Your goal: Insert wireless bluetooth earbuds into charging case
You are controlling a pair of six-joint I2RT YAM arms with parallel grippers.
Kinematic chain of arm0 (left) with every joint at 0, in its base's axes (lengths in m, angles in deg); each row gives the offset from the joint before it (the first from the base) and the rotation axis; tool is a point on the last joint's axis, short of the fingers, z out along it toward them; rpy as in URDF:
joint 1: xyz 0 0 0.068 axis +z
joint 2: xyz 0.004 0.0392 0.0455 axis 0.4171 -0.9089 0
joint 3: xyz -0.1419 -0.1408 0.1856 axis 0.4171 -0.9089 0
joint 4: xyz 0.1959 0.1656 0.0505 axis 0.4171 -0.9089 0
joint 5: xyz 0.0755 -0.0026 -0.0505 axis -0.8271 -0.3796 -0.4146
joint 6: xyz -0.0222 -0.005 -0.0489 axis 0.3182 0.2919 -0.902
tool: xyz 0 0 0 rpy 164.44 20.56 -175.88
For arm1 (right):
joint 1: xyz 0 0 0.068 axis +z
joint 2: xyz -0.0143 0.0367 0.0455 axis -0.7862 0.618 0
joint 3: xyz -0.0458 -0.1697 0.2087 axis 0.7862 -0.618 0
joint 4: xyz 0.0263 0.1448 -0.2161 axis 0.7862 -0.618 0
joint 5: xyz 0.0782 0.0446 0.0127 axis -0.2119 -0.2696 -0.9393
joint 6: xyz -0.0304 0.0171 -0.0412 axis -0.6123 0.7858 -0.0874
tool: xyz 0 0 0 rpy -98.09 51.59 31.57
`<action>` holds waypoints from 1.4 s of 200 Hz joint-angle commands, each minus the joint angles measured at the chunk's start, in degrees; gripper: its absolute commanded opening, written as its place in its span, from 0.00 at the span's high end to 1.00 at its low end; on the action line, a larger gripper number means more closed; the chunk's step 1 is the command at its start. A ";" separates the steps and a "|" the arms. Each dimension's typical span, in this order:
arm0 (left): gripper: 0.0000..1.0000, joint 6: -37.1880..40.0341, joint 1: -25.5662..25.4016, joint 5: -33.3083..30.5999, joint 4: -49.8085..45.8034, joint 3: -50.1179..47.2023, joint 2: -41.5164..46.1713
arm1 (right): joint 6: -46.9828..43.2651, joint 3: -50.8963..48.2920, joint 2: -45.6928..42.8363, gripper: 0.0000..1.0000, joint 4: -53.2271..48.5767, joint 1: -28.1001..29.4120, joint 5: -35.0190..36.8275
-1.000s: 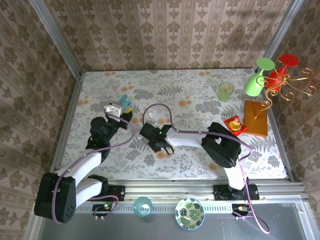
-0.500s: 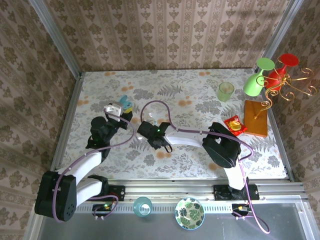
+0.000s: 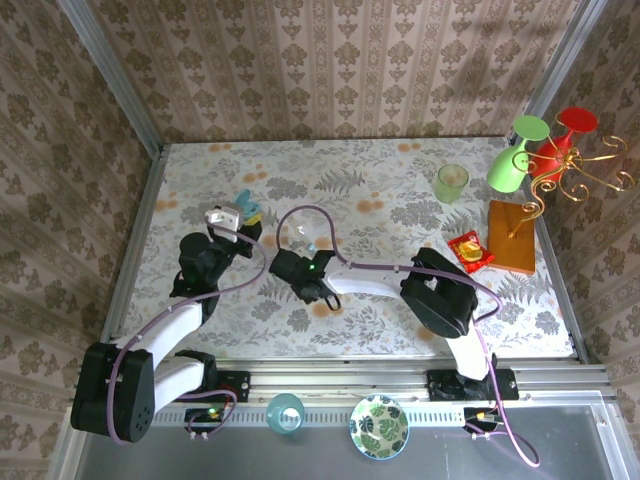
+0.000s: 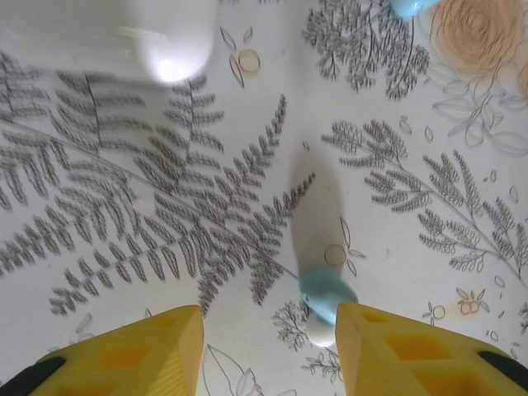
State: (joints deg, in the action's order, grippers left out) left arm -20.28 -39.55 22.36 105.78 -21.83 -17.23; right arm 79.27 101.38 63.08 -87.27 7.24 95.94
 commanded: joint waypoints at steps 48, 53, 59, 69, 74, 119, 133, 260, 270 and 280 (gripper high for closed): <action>0.78 -1.18 0.38 1.94 0.76 1.37 0.39 | -6.66 -8.79 -8.17 0.50 13.34 -8.10 -17.70; 0.78 -1.05 0.31 2.19 0.76 1.33 0.46 | -6.61 -9.19 -8.18 0.50 14.19 -8.84 -19.18; 0.78 -0.94 0.31 2.46 0.68 1.33 0.60 | -6.45 -9.58 -8.08 0.50 14.98 -9.70 -20.53; 0.78 -0.42 0.35 3.02 0.40 1.34 0.89 | -6.49 -10.01 -7.74 0.50 16.01 -10.80 -22.66; 0.78 -0.11 0.31 3.37 0.10 1.36 1.06 | -6.55 -10.05 -7.42 0.50 16.36 -11.34 -23.79; 0.78 0.48 0.33 4.31 -1.34 1.61 1.75 | -6.95 -10.31 -4.99 0.50 17.26 -13.54 -30.26; 0.78 0.46 0.32 4.49 -1.35 1.55 1.74 | -7.02 -11.20 -4.80 0.51 17.72 -13.80 -31.04; 0.78 -0.48 0.13 5.47 -1.17 0.80 2.45 | -4.43 -18.98 -6.22 0.60 24.46 -14.92 -35.42; 0.78 -0.56 0.10 5.47 -1.06 0.72 2.41 | -4.00 -19.43 -6.41 0.62 25.12 -15.03 -36.11; 0.77 -0.61 0.08 5.47 -1.02 0.66 2.41 | -3.66 -19.69 -6.43 0.62 25.64 -15.14 -36.51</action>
State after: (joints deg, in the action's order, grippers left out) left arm -20.26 -39.57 26.93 104.40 -21.81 -15.94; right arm 73.96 83.89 56.55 -62.36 -7.95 62.61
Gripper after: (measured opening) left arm 0.365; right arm 0.388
